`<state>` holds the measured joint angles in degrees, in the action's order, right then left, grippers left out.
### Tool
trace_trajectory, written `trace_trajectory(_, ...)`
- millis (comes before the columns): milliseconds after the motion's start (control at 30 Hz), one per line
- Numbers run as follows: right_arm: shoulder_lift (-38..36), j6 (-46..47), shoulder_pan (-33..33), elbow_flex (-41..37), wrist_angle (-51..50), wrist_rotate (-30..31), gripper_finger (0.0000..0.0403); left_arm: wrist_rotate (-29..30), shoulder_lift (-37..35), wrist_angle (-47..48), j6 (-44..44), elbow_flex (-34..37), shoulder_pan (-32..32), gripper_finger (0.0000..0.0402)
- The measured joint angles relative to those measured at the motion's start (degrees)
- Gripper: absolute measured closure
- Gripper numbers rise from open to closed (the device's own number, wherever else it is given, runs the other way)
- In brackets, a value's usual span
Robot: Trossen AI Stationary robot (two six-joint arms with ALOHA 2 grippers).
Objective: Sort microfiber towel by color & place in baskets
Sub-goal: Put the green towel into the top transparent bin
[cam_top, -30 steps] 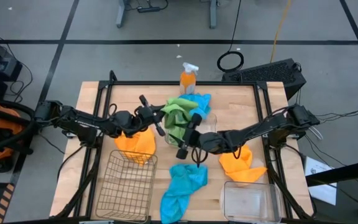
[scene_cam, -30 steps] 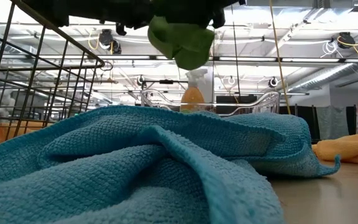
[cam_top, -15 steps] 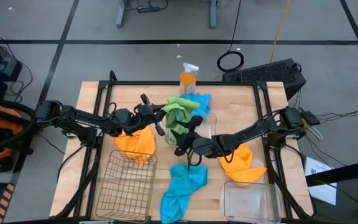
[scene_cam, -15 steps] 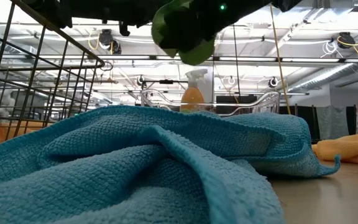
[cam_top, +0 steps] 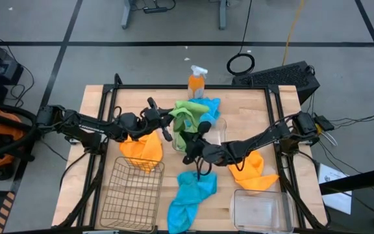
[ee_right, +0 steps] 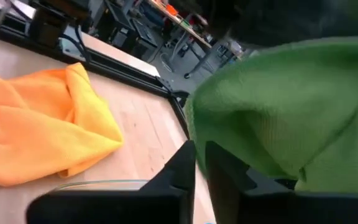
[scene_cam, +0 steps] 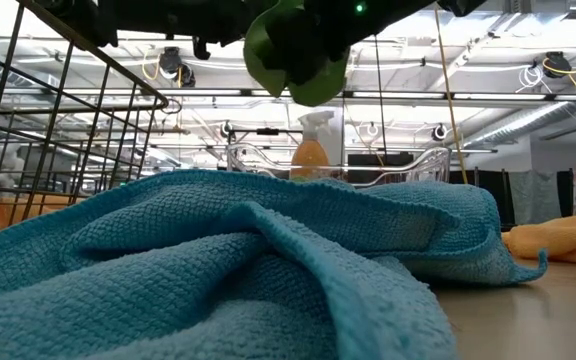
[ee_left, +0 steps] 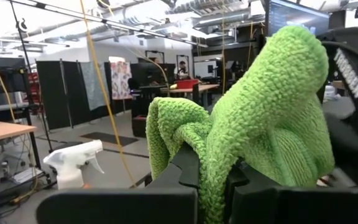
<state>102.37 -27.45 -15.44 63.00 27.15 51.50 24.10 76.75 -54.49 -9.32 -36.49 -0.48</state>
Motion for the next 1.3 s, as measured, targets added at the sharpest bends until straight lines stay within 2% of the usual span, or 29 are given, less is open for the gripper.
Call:
trace_trajectory(100, 0.0, -1.3, -0.5, 0.0, 0.1, 0.5, 0.0336, 0.0, 0.0, 0.7, 0.0, 0.0, 0.2, 0.0393)
trace_trajectory(300, 0.0, -1.6, 0.5, 0.0, -1.0, 0.6, 0.0246, 0.0, 0.0, 1.0, 1.4, 0.0, 0.1, 0.0393)
trace_trajectory(433, 0.0, 0.6, 2.5, 0.0, -3.9, -3.0, 0.0222, 0.0, 0.0, 1.0, 1.5, 0.0, 0.1, 0.0393)
trace_trajectory(533, 0.0, 2.3, 3.6, 0.0, -4.1, -3.4, 0.0253, 0.0, 0.0, 1.0, 1.5, 0.0, 0.1, 0.0393)
trace_trajectory(667, 0.0, 2.7, 3.9, 0.0, -4.4, -3.5, 0.0359, 0.0, 0.0, 1.1, 1.5, 0.0, 0.1, 0.0393)
trace_trajectory(733, 0.0, 1.9, 3.8, 0.0, -4.0, -3.3, 0.0389, 0.0, 0.0, 1.6, 1.5, 0.0, 0.1, 0.0393)
trace_trajectory(1000, -3.6, 1.8, 0.4, 0.0, -6.0, -2.1, 0.0399, -0.1, 0.0, 6.5, -0.5, 0.0, 0.1, 0.0393)
trace_trajectory(1167, -9.6, 5.9, -1.5, 0.0, -15.6, 2.3, 0.0401, -1.9, 0.0, 7.9, -1.7, 0.0, -0.1, 0.0393)
trace_trajectory(1300, -15.0, 14.0, -1.9, 0.0, -24.6, 2.2, 0.0401, -3.1, 0.0, 11.1, -1.7, 0.0, -0.5, 0.0393)
